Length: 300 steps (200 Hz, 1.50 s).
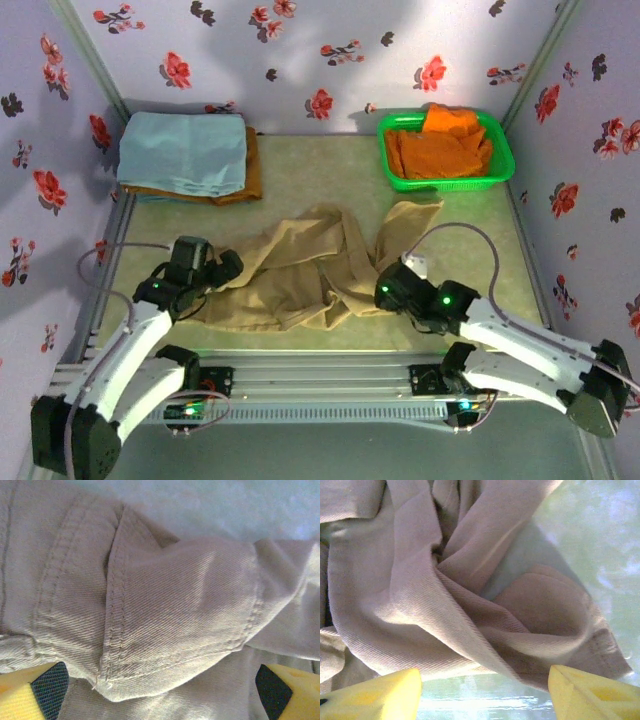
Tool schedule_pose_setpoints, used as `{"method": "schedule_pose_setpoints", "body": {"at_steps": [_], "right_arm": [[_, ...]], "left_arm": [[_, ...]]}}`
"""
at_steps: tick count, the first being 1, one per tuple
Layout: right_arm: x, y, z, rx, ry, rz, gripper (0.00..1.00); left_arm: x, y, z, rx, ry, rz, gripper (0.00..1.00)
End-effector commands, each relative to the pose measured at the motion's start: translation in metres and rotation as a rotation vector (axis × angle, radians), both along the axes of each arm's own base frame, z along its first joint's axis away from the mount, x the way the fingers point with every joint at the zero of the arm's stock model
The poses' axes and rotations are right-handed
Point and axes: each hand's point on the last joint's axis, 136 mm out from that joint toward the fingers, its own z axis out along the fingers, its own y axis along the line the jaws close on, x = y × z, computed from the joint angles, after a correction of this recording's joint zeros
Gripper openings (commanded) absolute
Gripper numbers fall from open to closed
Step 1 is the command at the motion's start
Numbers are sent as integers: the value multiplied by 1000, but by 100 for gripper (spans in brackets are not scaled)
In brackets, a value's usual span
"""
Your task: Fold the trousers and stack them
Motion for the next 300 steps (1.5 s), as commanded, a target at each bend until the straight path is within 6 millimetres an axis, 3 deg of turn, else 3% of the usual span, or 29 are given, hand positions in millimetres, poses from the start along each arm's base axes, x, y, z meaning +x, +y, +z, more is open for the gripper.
{"method": "schedule_pose_setpoints", "body": {"at_steps": [1, 28, 59, 95, 116, 126, 142, 160, 170, 219, 262, 278, 300], "right_arm": [[-7, -21, -9, -20, 3, -53, 67], [-12, -11, -20, 27, 27, -3, 67], [-6, 5, -23, 7, 35, 79, 69], [7, 11, -34, -71, 45, 119, 67], [16, 8, -38, -100, 51, 112, 58], [20, 8, -38, -101, 49, 110, 48], [23, 8, -37, -95, 54, 112, 30], [22, 7, -33, -98, 61, 117, 10], [21, 7, -30, -94, 57, 117, 0], [22, -13, 14, -74, -53, 58, 0], [40, -32, 58, -131, -186, -18, 0], [53, -45, 81, -184, -230, -66, 0], [68, -68, 127, -238, -327, -151, 0]], "left_arm": [[-17, 11, -1, 67, 35, -2, 97], [-26, 4, -32, 82, 96, -21, 93], [-15, -1, -49, 160, 124, -49, 89], [8, 2, -64, 260, 144, -49, 62], [17, 0, -70, 273, 149, -55, 54], [21, -1, -71, 274, 153, -51, 50], [27, -3, -68, 267, 150, -39, 31], [29, -4, -66, 248, 152, -19, 3], [31, -6, -61, 229, 139, -20, 0], [34, -5, -14, 178, -1, -5, 0], [42, 5, 31, 175, -72, 14, 0], [47, 17, 51, 174, -98, 48, 0], [51, 37, 83, 134, -150, 116, 0]]}}
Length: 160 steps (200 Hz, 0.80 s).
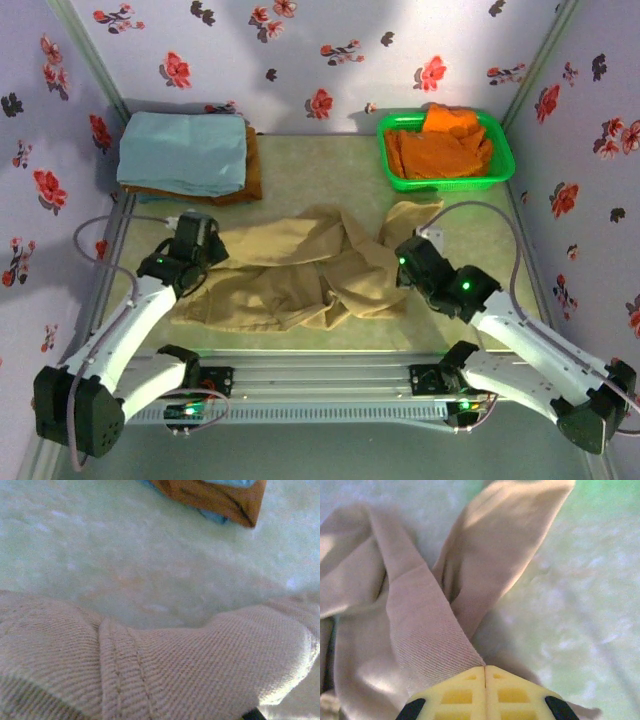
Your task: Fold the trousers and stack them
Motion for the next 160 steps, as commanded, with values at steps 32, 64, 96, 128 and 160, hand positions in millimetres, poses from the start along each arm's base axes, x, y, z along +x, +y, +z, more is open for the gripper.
{"method": "schedule_pose_setpoints", "body": {"at_steps": [32, 64, 96, 128, 160], "right_arm": [[14, -62, 108, -81, -254, -187, 0], [1, -79, 136, -72, -309, -218, 0], [-7, -83, 145, -47, -333, -206, 0], [-4, -77, 145, -34, -329, -187, 0], [26, -57, 133, -105, -291, -155, 0]], "left_arm": [[-6, 52, 82, -33, -147, 123, 0], [-13, 67, 97, -76, -178, 162, 0], [-20, 68, 103, -99, -205, 158, 0], [-23, 67, 97, -100, -197, 150, 0], [-9, 69, 81, -100, -172, 156, 0]]}}
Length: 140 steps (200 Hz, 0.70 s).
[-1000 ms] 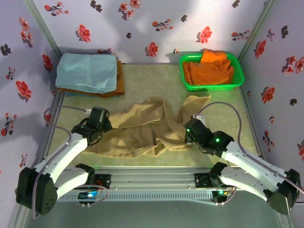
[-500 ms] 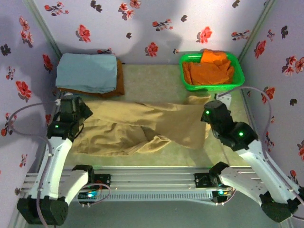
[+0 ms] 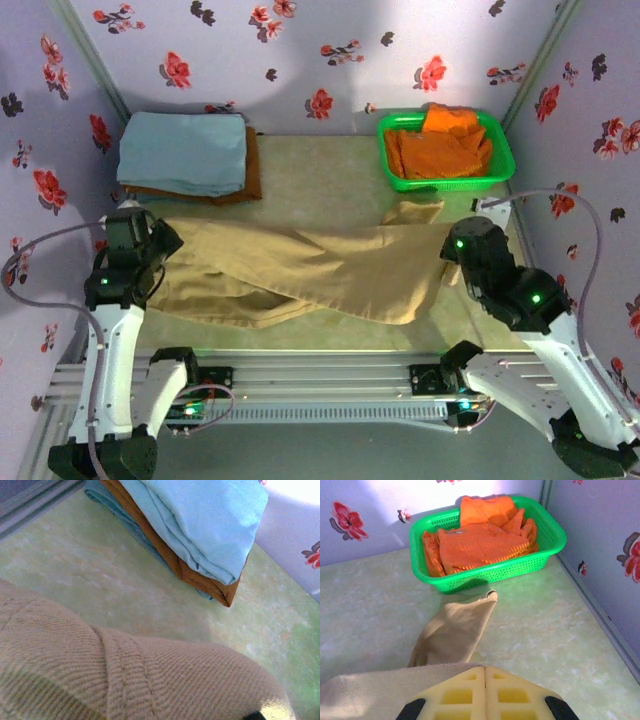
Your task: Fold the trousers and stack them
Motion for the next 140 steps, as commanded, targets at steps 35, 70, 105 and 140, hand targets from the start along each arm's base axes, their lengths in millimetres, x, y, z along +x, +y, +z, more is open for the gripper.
{"method": "schedule_pose_setpoints", "body": {"at_steps": [35, 70, 105, 140], "right_arm": [[94, 30, -44, -39, 165, 2, 0], [157, 47, -119, 6, 371, -5, 32], [172, 47, -110, 32, 376, -15, 66], [114, 27, -91, 157, 271, -74, 72]], "left_arm": [[54, 14, -34, -59, 41, 62, 0], [88, 24, -81, -141, 122, 153, 0], [94, 26, -95, -148, 141, 166, 0], [76, 30, -97, -147, 116, 180, 0]]}}
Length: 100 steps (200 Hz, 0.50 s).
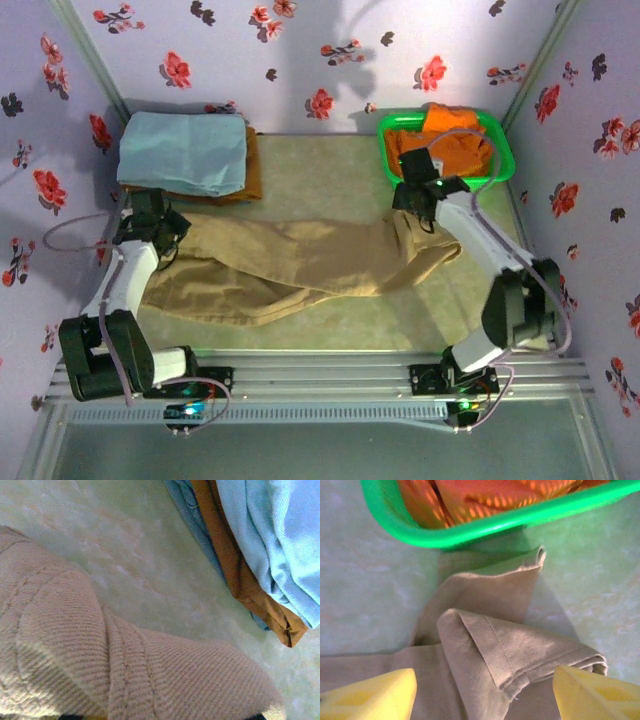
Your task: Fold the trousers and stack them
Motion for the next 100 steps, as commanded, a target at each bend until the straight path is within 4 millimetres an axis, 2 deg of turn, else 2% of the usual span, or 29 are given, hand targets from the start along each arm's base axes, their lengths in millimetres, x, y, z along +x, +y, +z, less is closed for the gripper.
{"method": "schedule_pose_setpoints", "body": {"at_steps": [1, 15, 23, 24, 32, 37, 43, 57, 73, 100], "right_arm": [[-43, -16, 31, 117, -118, -71, 71], [-72, -25, 8, 208, -110, -124, 61], [-87, -30, -8, 262, -98, -158, 50], [-89, -31, -16, 263, -81, -164, 49], [-102, -38, -30, 315, -78, -204, 39], [-105, -42, -34, 333, -80, -221, 36], [-111, -45, -42, 366, -77, -237, 37], [-115, -52, -55, 464, -69, -269, 46], [-116, -58, -74, 527, -31, -309, 48], [-109, -42, -106, 629, 82, -294, 52]], "left_arm": [[-6, 5, 11, -3, -75, 32, 0], [-15, 5, 8, -3, -79, 33, 0], [-19, 4, 6, -5, -80, 31, 0], [-20, 4, 5, -5, -79, 31, 0], [-24, 3, 4, -7, -83, 26, 0], [-25, 2, 4, -10, -86, 21, 0], [-27, 1, 4, -9, -89, 19, 0], [-28, 1, 6, -7, -95, 13, 0], [-29, -2, 7, -18, -94, 3, 0], [-32, -5, 6, -44, -104, 9, 0]]}}
